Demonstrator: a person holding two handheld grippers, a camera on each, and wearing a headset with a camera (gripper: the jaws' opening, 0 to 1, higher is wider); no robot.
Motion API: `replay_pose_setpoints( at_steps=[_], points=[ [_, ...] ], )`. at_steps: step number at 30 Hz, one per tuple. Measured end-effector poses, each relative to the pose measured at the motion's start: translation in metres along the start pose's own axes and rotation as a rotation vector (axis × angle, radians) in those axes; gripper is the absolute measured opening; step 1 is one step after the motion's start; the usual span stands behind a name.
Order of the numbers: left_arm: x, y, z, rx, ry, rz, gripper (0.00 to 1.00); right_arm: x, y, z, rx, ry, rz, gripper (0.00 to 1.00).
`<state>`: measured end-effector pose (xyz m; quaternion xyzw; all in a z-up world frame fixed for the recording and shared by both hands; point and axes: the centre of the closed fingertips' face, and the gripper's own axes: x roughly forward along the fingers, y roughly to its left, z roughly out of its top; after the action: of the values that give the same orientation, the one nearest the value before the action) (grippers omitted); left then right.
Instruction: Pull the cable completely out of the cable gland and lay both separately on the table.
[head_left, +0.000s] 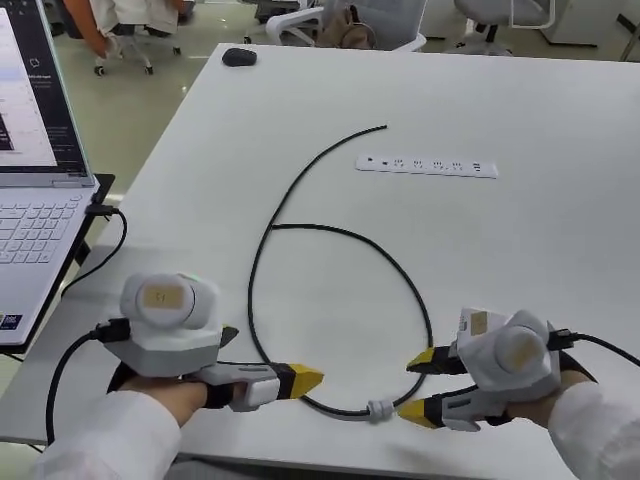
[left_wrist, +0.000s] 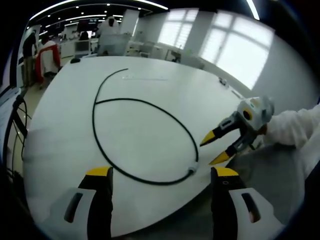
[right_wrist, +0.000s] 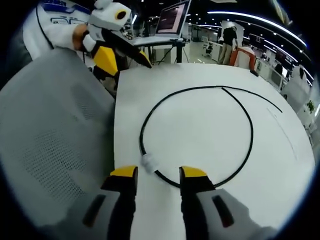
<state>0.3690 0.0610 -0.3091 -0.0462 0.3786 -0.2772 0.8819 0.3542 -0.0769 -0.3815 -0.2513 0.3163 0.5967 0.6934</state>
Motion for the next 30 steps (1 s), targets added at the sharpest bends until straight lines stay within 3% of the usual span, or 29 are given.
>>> replay_pose_setpoints(
  at_steps=[6, 8, 12, 13, 17, 21, 22, 23, 26, 30],
  points=[
    [0.001, -0.002, -0.001, 0.004, 0.006, -0.011, 0.79, 0.017, 0.007, -0.001, -0.052, 0.007, 0.048, 0.2],
    [0.001, -0.002, -0.002, 0.004, 0.009, -0.011, 0.79, 0.022, 0.009, -0.001, -0.104, 0.018, 0.053, 0.17],
    [0.001, -0.003, -0.002, 0.002, 0.011, -0.016, 0.77, 0.031, 0.012, -0.009, -0.116, 0.047, 0.071, 0.13],
    [0.001, -0.003, -0.002, 0.002, 0.012, -0.016, 0.77, 0.033, 0.011, -0.004, -0.137, 0.013, 0.064, 0.13],
    [0.002, -0.004, -0.004, 0.003, 0.017, -0.024, 0.76, 0.035, 0.011, -0.006, -0.124, 0.022, 0.059, 0.13],
    [0.003, -0.006, -0.005, 0.008, 0.026, -0.034, 0.75, 0.037, 0.015, -0.025, -0.223, 0.132, 0.066, 0.13],
    [0.003, -0.007, -0.005, 0.009, 0.027, -0.035, 0.75, 0.036, 0.012, -0.028, -0.234, 0.147, 0.047, 0.12],
    [0.003, -0.007, -0.005, 0.01, 0.026, -0.036, 0.75, 0.031, 0.016, -0.018, -0.21, 0.091, 0.045, 0.12],
    [0.003, -0.007, -0.004, 0.012, 0.023, -0.037, 0.74, 0.024, 0.021, -0.01, -0.19, 0.085, 0.03, 0.12],
    [0.004, -0.009, -0.006, 0.008, 0.032, -0.046, 0.74, 0.034, 0.018, -0.012, -0.169, 0.08, 0.035, 0.13]
  ],
)
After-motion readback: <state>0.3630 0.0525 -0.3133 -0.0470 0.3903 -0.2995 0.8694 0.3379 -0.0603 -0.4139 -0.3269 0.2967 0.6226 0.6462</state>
